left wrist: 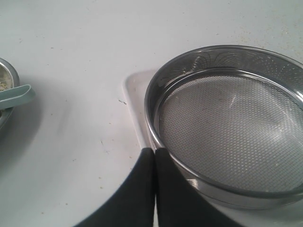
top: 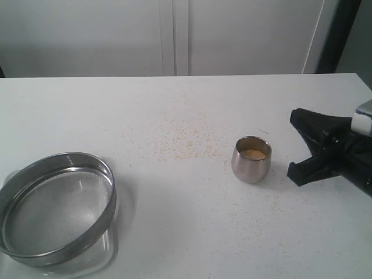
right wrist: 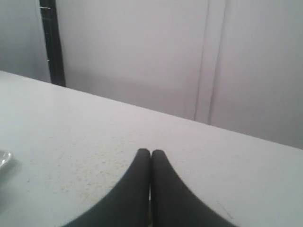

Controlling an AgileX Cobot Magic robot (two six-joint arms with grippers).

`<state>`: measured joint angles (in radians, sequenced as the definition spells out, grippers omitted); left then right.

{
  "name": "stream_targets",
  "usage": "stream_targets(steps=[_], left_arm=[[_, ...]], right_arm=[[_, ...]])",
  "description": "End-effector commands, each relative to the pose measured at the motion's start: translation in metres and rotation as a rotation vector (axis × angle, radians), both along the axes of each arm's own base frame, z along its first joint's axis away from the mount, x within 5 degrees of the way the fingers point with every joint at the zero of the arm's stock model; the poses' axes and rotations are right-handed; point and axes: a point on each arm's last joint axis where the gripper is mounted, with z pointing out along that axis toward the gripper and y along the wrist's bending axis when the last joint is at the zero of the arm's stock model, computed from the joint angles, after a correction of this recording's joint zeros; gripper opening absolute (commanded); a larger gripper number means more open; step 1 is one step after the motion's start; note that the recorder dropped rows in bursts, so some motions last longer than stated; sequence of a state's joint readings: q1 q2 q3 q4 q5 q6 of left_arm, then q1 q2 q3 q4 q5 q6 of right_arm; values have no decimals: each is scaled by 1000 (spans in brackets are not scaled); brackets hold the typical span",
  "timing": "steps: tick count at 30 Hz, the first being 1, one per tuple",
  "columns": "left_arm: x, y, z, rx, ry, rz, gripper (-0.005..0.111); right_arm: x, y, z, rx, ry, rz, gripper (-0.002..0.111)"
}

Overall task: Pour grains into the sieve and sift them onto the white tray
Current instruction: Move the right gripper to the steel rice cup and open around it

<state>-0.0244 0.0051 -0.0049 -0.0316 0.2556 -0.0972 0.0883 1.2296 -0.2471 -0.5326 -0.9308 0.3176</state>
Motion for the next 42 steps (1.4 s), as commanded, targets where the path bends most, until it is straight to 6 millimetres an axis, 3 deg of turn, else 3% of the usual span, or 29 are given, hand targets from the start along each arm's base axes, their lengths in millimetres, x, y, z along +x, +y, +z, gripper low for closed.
stream_targets(steps=[1, 4, 6, 7, 9, 11, 13, 23, 28, 42], left_arm=[[0, 0, -1, -8, -2, 2, 0], [0, 0, -1, -8, -2, 2, 0], [0, 0, -1, -8, -2, 2, 0], [0, 0, -1, -8, -2, 2, 0], [0, 0, -1, -8, -2, 2, 0], [0, 0, -1, -8, -2, 2, 0], [0, 0, -1, -8, -2, 2, 0], [0, 0, -1, -8, -2, 2, 0], [0, 0, -1, -8, -2, 2, 0], [0, 0, -1, -8, -2, 2, 0]], right_arm=[[2, 8, -16, 21, 61, 95, 0], [8, 10, -34, 27, 136, 114, 11], [11, 12, -43, 29, 172, 133, 30], [12, 14, -47, 47, 173, 152, 49], [17, 15, -51, 61, 182, 155, 76], [22, 15, -54, 55, 197, 152, 90], [26, 15, -57, 49, 210, 148, 96], [52, 16, -66, -136, 140, 158, 97], [68, 17, -67, -133, 127, 152, 97], [91, 19, -94, -145, 193, 156, 97]])
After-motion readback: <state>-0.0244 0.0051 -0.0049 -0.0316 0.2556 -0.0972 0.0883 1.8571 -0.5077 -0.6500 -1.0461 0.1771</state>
